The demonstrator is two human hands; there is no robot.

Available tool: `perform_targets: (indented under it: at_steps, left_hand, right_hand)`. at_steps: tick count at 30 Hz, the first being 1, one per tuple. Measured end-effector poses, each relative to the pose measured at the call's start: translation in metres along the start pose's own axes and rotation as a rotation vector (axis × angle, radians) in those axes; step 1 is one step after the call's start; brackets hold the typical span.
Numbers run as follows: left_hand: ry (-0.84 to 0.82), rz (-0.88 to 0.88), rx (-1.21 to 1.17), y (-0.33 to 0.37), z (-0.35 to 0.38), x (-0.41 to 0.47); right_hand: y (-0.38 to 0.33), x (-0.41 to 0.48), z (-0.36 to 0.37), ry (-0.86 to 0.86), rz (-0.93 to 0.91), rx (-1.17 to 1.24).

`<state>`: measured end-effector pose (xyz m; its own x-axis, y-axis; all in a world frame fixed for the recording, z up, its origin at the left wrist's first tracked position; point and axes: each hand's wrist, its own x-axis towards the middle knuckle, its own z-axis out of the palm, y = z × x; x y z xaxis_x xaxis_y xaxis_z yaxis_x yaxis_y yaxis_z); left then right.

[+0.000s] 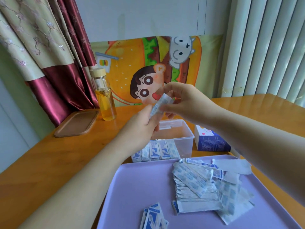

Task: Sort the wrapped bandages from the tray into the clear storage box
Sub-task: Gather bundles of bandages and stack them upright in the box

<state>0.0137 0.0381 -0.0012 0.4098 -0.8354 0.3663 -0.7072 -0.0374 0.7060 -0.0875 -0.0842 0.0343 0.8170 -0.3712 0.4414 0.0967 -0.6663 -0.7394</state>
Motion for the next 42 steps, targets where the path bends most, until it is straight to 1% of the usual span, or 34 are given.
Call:
perform_targets:
  at_steps: [2, 3, 4, 6, 8, 12, 15, 17, 20, 22, 25, 28, 31, 34, 36, 39, 42]
  left_hand:
    - [-0.006, -0.051, -0.140, -0.002, -0.004, 0.002]
    - [-0.024, -0.075, -0.219, -0.002, -0.006, 0.003]
    - [-0.046, -0.090, -0.284, -0.001, -0.007, 0.003]
    - [-0.081, -0.104, -0.354, -0.001, -0.008, 0.003]
    - [-0.086, -0.117, -0.324, -0.003, -0.007, 0.006]
    - [-0.069, -0.108, -0.113, -0.007, -0.006, 0.013]
    - [-0.135, -0.129, 0.019, -0.009, -0.007, 0.019]
    - [-0.184, -0.169, 0.101, -0.015, -0.009, 0.027]
    - [-0.184, -0.300, 0.164, -0.028, -0.005, 0.046]
    - [-0.184, -0.402, 0.134, -0.036, 0.001, 0.056]
    - [-0.233, -0.493, 0.063, -0.048, 0.014, 0.072]
    - [-0.312, -0.591, -0.033, -0.055, 0.028, 0.083]
    - [-0.423, -0.646, -0.003, -0.061, 0.043, 0.087]
    - [-0.487, -0.690, 0.004, -0.067, 0.051, 0.090]
    - [-0.540, -0.714, -0.024, -0.069, 0.053, 0.090]
    - [-0.604, -0.725, -0.051, -0.068, 0.052, 0.088]
    - [-0.608, -0.719, -0.013, -0.068, 0.054, 0.088]
  right_hand:
    - [-0.001, 0.003, 0.000, -0.044, 0.139, 0.356]
    - [-0.001, 0.004, 0.000, -0.068, 0.198, 0.496]
    - [0.000, 0.005, 0.001, -0.086, 0.234, 0.558]
    - [0.001, 0.007, 0.004, -0.108, 0.267, 0.555]
    - [0.002, 0.010, 0.008, -0.088, 0.270, 0.480]
    - [0.004, 0.018, 0.013, -0.016, 0.246, 0.260]
    - [0.010, 0.025, 0.019, 0.015, 0.232, 0.157]
    - [0.017, 0.032, 0.022, 0.019, 0.252, 0.093]
    - [0.029, 0.043, 0.024, 0.014, 0.309, -0.045]
    - [0.039, 0.050, 0.025, -0.040, 0.368, -0.178]
    - [0.056, 0.060, 0.027, -0.184, 0.435, -0.445]
    - [0.069, 0.064, 0.031, -0.332, 0.497, -0.585]
    - [0.075, 0.065, 0.039, -0.509, 0.572, -0.782]
    - [0.084, 0.068, 0.047, -0.632, 0.636, -0.815]
    - [0.084, 0.066, 0.050, -0.666, 0.656, -0.817]
    - [0.084, 0.063, 0.053, -0.724, 0.602, -0.881]
    - [0.086, 0.062, 0.056, -0.756, 0.568, -0.962]
